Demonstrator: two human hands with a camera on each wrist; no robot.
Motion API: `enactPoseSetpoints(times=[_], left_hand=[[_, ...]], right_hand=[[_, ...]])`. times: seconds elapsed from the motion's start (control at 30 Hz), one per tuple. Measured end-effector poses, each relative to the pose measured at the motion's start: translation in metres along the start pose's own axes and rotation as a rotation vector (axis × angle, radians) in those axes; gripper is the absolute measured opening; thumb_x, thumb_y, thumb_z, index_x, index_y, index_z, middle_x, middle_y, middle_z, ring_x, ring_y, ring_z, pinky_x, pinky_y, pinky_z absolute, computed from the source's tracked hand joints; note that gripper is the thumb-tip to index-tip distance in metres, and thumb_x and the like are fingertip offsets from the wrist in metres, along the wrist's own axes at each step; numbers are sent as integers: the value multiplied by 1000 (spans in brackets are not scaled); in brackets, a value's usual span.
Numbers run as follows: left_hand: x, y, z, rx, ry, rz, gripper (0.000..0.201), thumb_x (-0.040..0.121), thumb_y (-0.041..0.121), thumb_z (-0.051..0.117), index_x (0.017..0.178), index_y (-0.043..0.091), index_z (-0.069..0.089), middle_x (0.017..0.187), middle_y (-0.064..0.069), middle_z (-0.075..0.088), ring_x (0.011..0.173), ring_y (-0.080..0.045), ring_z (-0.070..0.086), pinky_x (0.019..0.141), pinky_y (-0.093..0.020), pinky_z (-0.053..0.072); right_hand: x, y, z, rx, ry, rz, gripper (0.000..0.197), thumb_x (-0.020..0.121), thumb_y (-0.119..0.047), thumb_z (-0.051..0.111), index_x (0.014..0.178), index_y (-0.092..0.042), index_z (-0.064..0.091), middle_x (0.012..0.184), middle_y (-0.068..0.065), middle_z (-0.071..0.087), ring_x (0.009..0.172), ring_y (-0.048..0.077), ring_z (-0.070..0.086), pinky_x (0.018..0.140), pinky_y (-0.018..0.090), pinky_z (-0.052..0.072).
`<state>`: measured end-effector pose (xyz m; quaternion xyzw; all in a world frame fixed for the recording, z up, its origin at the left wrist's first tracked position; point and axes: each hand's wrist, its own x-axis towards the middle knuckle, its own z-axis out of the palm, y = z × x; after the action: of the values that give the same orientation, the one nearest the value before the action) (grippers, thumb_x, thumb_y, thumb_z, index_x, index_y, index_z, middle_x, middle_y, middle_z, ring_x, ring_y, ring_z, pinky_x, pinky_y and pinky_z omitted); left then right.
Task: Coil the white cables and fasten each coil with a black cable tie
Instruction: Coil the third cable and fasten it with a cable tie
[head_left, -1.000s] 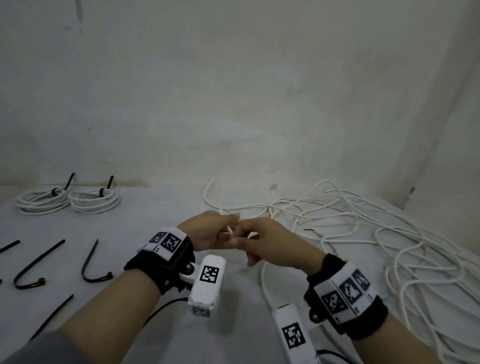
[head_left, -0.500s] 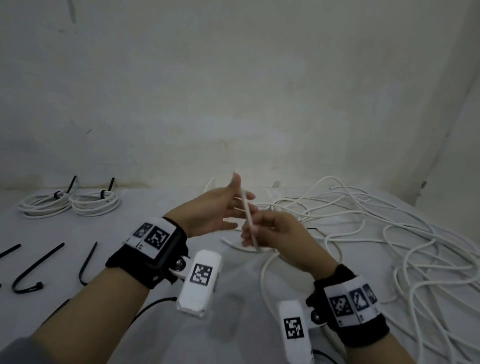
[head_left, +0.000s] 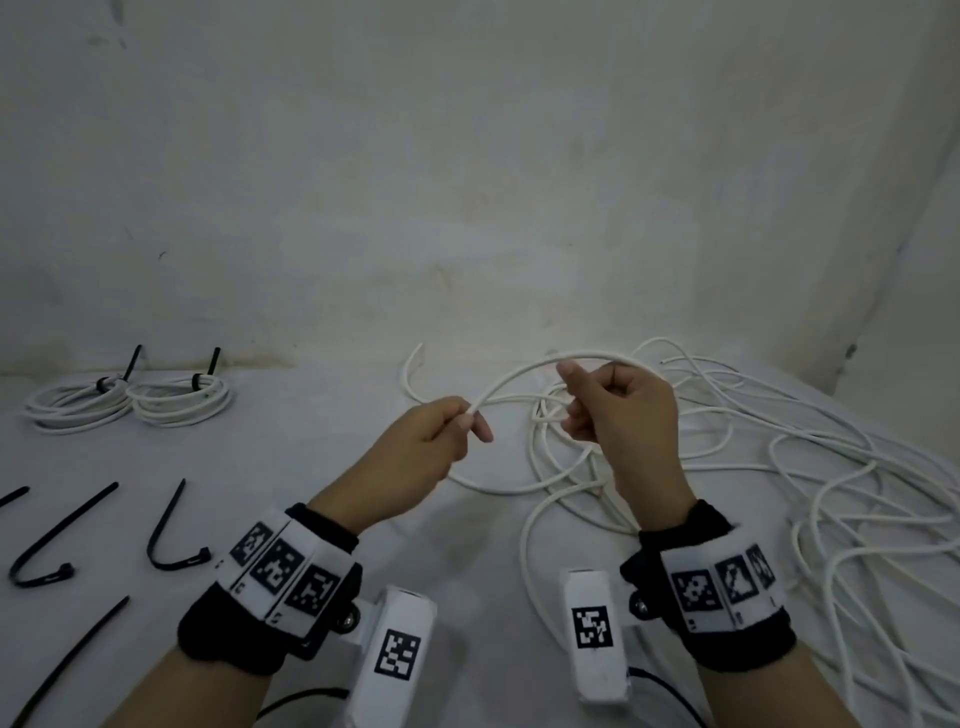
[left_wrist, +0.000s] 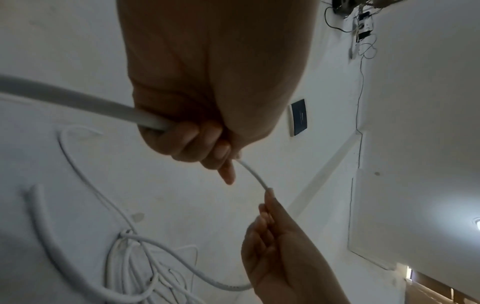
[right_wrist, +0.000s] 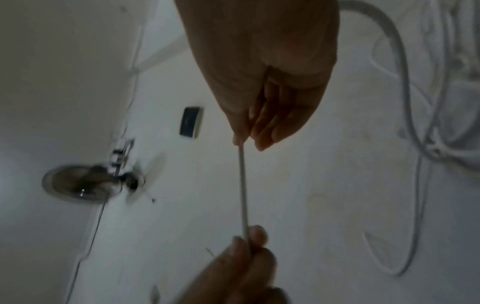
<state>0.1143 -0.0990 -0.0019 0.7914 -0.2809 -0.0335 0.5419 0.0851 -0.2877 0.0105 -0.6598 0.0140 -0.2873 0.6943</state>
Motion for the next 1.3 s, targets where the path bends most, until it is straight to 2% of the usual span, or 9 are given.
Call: enactPoseSetpoints(times=[0.13,0.23,0.33,0.43,0.5,0.63,0.8,1.03,1.3], left_hand=[[2,0,-2,39,85,30,31,102,17,36,86,17,62,56,6,36,43,-5,29,45,-17,26],[2,2,1,103,73,67,33,102,18,36,82,22,62,56,9,39,42,-2,34,46,-14,27],[0,7,3,176,46,118,33,102,17,38,77,26,58,59,9,42,46,-1,37,49,-14,29],[-2,10,3,204,-19,117,26,100,19,42,85,19,63,59,10,43,50,0,39,52,-15,30],[-4,10,0,169,-25,114,26,99,23,45,84,17,65,56,12,42,49,-1,37,51,-15,30],[-3,11,-16,44,59,123,38,100,31,42,67,16,52,46,14,39,45,-3,34,49,-18,29],[-3,18,-36,-297,106,83,40,103,27,32,67,12,38,52,6,27,44,-8,21,45,-18,20],[-3,18,-64,-1070,119,79,37,101,35,29,77,15,48,46,9,27,34,-2,24,39,-17,16],[-12,12,-106,-991,194,-91,40,95,24,30,59,14,46,44,7,25,30,-2,20,31,-15,15]], right_hand=[[-18,-11,6,-202,-146,-260,33,84,-26,70,60,-5,62,49,0,60,45,15,58,51,29,49],[-24,-11,13,-593,-122,-773,13,86,-26,65,91,-15,70,92,-4,69,94,14,62,87,34,47],[-18,6,12,-990,-208,-799,37,85,-44,50,114,-26,64,115,-6,62,118,14,48,108,57,20],[-8,13,3,-941,-335,-702,30,84,-49,48,91,-27,67,83,-10,59,81,13,57,97,60,35],[-2,12,-3,-856,-345,-729,26,86,-46,52,82,-25,66,72,-11,54,68,10,49,75,49,45],[8,2,-11,-716,-131,-745,20,89,-30,59,83,-12,66,74,-3,55,66,7,45,66,15,37],[21,-7,0,-708,-73,-724,30,94,-33,49,81,-9,63,68,1,54,60,14,43,60,18,33],[22,-11,56,-958,-197,-666,34,100,-35,41,80,-11,53,55,-3,39,55,29,44,52,37,36],[23,-2,80,-750,-111,-554,17,100,-26,44,89,-13,46,57,-4,43,52,14,41,50,33,29]])
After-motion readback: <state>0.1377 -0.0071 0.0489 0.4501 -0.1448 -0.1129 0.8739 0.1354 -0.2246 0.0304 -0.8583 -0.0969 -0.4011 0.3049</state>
